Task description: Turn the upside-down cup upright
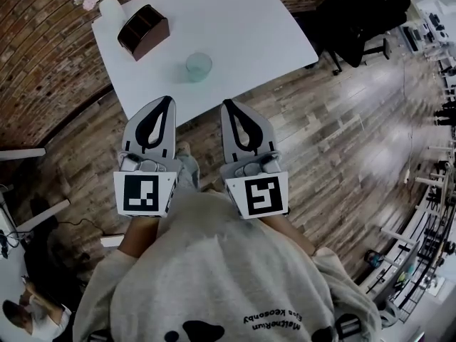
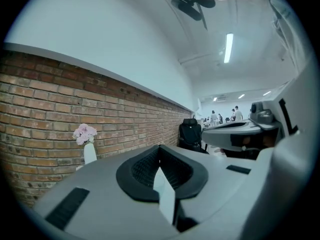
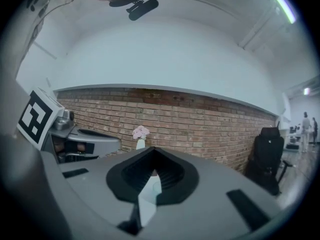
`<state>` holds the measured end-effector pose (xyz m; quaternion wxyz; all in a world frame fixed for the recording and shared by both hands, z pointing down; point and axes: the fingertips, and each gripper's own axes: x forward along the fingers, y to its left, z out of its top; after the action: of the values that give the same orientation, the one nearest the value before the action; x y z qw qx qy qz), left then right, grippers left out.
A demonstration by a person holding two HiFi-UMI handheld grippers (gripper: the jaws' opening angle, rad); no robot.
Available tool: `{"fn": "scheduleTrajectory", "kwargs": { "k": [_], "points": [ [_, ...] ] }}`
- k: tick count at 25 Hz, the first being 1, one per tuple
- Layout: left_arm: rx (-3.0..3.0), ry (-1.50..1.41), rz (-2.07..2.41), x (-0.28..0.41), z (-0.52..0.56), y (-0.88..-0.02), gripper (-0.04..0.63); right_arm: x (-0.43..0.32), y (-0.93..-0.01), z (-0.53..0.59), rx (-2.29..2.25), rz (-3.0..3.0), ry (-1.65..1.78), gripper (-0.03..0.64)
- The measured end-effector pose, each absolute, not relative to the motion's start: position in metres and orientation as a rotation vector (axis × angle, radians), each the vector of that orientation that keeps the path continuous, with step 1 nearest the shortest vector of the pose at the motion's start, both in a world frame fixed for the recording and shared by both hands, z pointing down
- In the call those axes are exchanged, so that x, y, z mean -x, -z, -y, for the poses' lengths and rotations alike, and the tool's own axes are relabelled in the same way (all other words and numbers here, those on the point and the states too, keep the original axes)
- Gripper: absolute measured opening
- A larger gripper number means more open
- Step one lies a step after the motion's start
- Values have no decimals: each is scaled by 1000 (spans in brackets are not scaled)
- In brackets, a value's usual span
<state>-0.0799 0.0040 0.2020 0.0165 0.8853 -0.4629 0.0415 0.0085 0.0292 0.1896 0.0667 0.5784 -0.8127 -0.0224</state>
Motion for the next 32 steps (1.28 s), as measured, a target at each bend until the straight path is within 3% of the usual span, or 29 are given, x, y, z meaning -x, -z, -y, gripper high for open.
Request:
{"fn": "scheduleTrajectory", "kwargs": {
  "k": [12, 20, 32],
  "points": [
    [-2815, -240, 1230, 70, 62, -229, 10, -6, -224, 45, -1780, 2395, -34, 23],
    [-2802, -364, 1196, 64, 76, -271, 11, -8, -274, 67, -1636, 2417, -103, 162],
    [-2743, -469, 1229, 60, 93, -311, 10, -8, -350, 110, -1458, 2407, -164, 282]
  ]
}}
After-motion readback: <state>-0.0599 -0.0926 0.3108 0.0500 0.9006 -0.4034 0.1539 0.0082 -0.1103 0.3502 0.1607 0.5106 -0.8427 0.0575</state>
